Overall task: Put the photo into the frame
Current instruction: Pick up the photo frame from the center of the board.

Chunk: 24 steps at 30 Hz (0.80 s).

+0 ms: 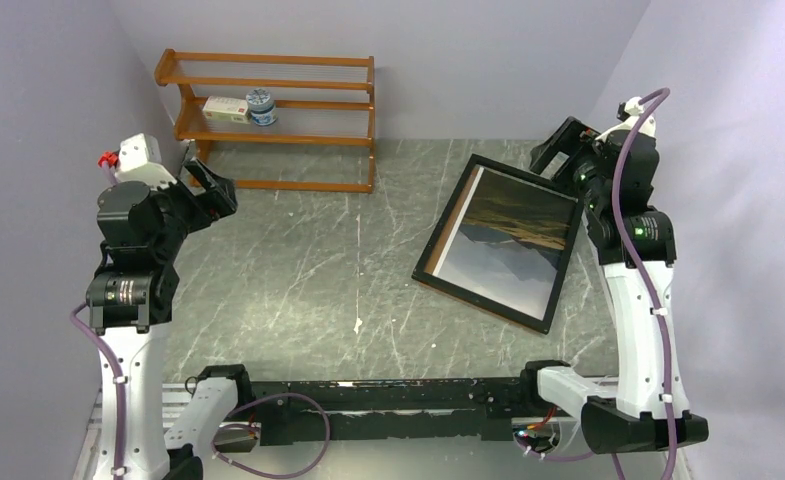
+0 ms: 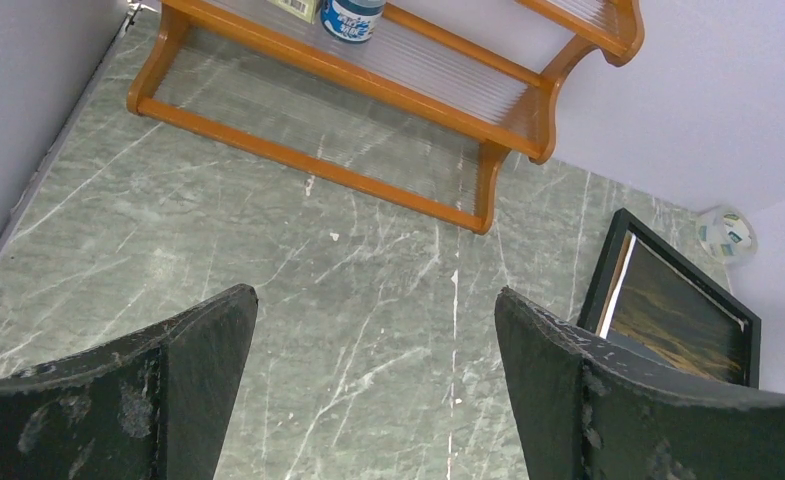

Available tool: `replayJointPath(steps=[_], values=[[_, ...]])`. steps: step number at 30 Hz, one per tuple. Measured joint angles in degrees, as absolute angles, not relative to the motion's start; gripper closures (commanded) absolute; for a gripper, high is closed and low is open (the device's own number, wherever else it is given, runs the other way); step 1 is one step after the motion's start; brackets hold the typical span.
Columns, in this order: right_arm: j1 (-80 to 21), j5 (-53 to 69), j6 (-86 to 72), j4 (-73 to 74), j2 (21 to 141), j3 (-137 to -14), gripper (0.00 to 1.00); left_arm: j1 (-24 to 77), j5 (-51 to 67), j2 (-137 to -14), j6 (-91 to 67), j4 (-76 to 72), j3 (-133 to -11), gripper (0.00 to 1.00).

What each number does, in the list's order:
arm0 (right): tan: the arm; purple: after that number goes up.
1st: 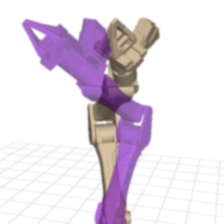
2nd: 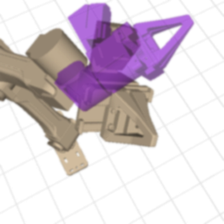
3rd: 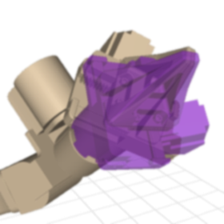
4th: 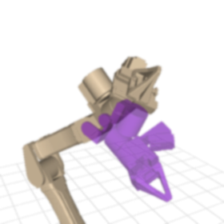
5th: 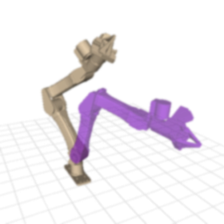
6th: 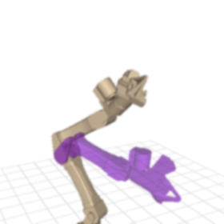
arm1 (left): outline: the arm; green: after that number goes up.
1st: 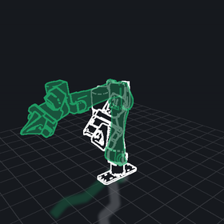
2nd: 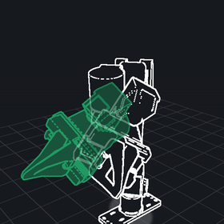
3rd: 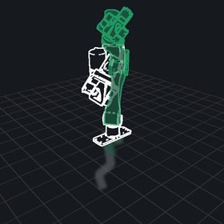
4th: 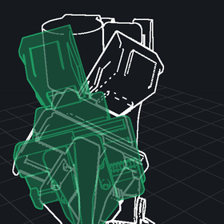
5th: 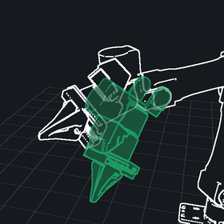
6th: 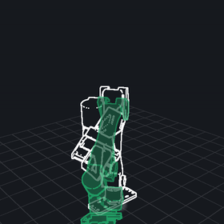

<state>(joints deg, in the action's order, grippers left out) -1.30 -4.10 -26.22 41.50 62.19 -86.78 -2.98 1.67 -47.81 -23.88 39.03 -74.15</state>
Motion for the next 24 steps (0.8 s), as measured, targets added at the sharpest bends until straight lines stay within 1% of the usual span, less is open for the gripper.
replayJointPath(steps=[7, 11, 15, 19, 24], values=[[-1.3, -1.8, -27.1, 40.9, 64.1, -85.3, 0.09, -3.0, 2.2, -47.1, -23.9, 38.7, -72.8, 0.06], [-1.3, -0.4, -27.8, 39.4, 64.8, -81.7, 0.10, -3.0, 2.8, -47.1, -23.9, 38.1, -71.3, 0.06], [-1.3, 2.9, -28.5, 38.5, 67.1, -79.2, 0.20, -3.0, 3.0, -47.9, -24.7, 37.0, -69.0, 0.06], [-2.3, 5.4, -30.3, 38.0, 73.0, -78.6, 0.28, -3.0, 4.8, -49.8, -25.1, 36.4, -66.8, 0.06], [-7.4, 4.5, -33.9, 38.4, 81.7, -76.0, 0.30, -3.0, 6.0, -51.5, -26.4, 35.2, -64.1, 0.06]])
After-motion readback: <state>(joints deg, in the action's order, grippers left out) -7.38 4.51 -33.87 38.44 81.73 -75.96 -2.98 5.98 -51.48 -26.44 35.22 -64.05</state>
